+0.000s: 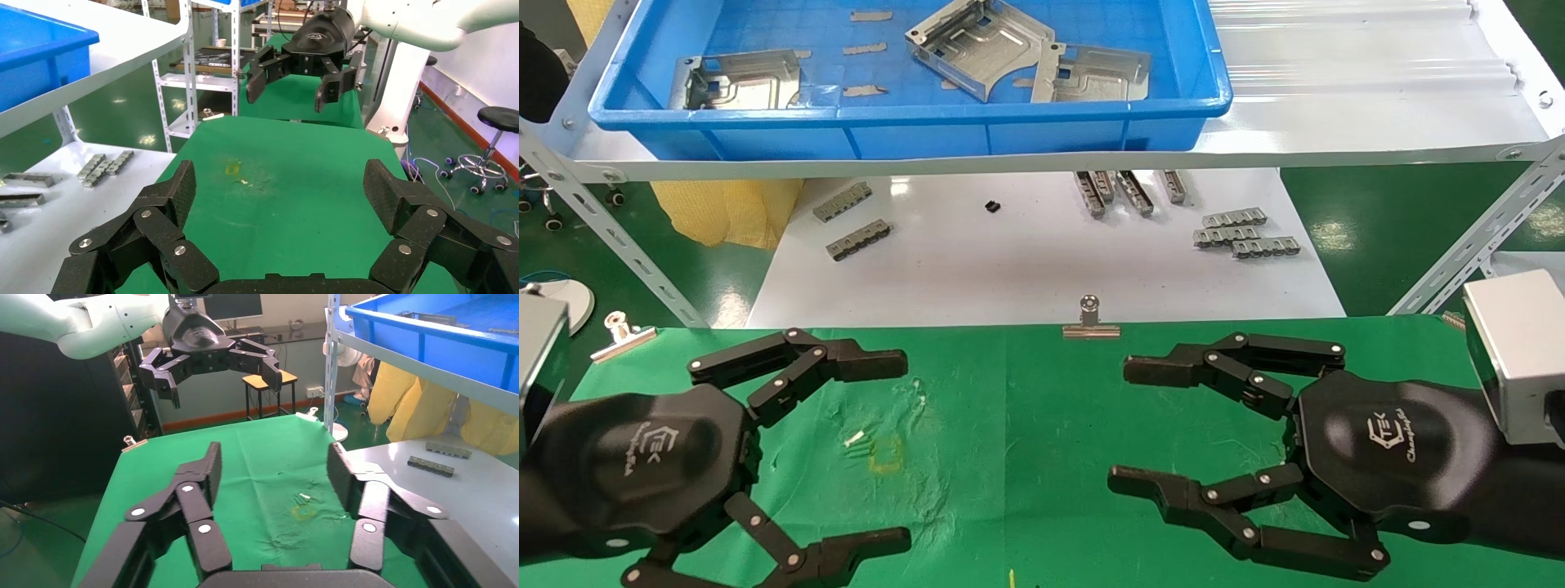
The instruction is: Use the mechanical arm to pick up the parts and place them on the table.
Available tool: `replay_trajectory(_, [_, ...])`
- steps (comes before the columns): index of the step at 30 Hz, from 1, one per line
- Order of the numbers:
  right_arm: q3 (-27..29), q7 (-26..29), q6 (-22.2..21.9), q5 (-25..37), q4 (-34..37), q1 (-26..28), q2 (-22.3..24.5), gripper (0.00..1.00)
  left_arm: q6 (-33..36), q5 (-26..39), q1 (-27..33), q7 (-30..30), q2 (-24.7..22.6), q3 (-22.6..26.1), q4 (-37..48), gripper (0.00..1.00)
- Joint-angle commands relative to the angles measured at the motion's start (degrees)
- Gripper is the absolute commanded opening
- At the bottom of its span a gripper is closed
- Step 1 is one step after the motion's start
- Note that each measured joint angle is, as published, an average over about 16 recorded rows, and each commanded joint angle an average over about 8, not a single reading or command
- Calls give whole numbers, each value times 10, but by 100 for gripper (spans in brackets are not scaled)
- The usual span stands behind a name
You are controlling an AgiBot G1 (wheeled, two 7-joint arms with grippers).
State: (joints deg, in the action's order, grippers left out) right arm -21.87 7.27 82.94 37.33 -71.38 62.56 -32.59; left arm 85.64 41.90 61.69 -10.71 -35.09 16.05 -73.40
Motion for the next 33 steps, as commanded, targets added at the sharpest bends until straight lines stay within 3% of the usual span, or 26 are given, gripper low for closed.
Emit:
replay_trajectory(1, [0, 0, 0, 0, 0, 0, 0, 0, 0, 0, 0, 0, 0, 0, 0, 100])
replay_trajectory(21, [0, 0, 0, 0, 0, 0, 0, 0, -3, 10, 19, 3, 0, -1, -1, 100])
replay_trajectory(27, [0, 0, 0, 0, 0, 0, 0, 0, -15, 61, 114, 5, -26, 11, 43, 100])
replay_trajectory(33, [0, 0, 0, 0, 0, 0, 0, 0, -39, 157, 261, 32, -102, 49, 181, 100])
